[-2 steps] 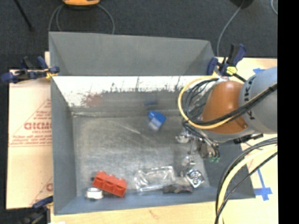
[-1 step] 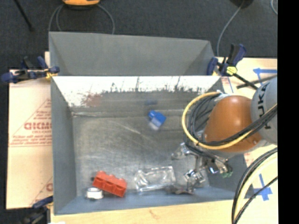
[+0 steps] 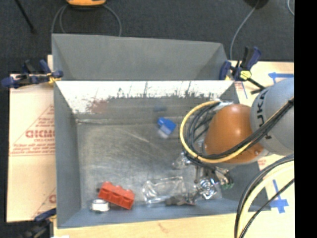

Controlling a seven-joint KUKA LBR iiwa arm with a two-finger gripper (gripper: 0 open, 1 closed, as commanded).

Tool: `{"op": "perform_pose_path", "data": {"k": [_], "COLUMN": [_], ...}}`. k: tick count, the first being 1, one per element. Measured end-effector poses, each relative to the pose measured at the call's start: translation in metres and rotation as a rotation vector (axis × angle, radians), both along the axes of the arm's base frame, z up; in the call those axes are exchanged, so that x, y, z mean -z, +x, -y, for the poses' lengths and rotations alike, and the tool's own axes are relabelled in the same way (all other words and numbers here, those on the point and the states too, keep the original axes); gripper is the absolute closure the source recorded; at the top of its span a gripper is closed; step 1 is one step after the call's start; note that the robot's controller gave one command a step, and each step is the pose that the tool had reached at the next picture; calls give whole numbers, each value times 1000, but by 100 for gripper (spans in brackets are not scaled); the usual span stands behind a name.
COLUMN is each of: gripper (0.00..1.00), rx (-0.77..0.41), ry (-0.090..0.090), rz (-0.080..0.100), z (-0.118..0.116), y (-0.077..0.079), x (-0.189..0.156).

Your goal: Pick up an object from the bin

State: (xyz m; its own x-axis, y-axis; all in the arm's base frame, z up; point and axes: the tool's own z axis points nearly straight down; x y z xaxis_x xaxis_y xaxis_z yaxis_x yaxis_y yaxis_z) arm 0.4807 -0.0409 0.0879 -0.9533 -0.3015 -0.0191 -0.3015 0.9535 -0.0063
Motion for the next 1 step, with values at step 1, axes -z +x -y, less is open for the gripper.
{"op": "perform_pose_path", "data": {"k": [1], "gripper": [100], "rx": [-2], "ry": [-1], "rz": [-15], "z": [1], "y": [-5], "x": [2]}}
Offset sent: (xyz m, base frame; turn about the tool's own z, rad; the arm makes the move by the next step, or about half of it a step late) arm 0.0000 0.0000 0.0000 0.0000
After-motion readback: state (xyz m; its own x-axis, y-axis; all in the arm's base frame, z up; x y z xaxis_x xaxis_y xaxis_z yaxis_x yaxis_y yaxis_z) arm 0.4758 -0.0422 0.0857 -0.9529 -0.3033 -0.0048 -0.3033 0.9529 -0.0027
